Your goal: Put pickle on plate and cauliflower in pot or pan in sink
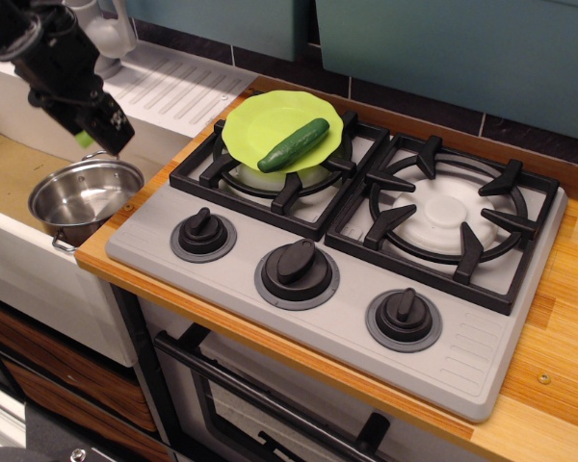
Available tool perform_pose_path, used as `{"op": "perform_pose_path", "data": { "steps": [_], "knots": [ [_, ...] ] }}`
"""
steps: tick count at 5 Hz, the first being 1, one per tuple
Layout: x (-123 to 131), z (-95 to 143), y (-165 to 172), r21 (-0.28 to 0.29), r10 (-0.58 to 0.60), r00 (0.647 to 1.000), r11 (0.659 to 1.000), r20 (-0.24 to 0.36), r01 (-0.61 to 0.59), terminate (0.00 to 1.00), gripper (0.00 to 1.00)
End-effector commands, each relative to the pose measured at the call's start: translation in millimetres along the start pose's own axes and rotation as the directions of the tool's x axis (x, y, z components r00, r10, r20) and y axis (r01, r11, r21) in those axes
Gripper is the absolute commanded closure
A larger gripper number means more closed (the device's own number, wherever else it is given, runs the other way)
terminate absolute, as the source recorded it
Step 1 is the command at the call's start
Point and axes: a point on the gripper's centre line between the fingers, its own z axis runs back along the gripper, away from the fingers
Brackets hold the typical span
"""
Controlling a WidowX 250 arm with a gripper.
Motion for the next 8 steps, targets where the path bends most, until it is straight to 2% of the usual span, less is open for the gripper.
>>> {"op": "perform_pose_path", "data": {
  "steps": [1, 3, 4, 6, 8],
  "knots": [
    [11.7, -8.9, 29.8, 0.013, -0.014, 0.999, 1.0, 0.041, 0.013, 0.0, 1.0],
    [-13.3, -21.7, 34.4, 0.028, 0.049, 0.998, 0.998, 0.038, -0.05, 0.0, 1.0],
    [-19.1, -21.7, 27.2, 0.042, 0.079, 0.996, 0.996, 0.031, -0.081, 0.0, 0.0],
    [-15.2, -4.3, 16.7, 0.066, 0.101, 0.995, 0.993, -0.003, -0.1, 0.0, 0.0],
    [-0.4, 39.3, 1.4, 0.169, 0.106, 0.992, 0.981, -0.075, -0.092, 0.0, 0.0]
  ]
}}
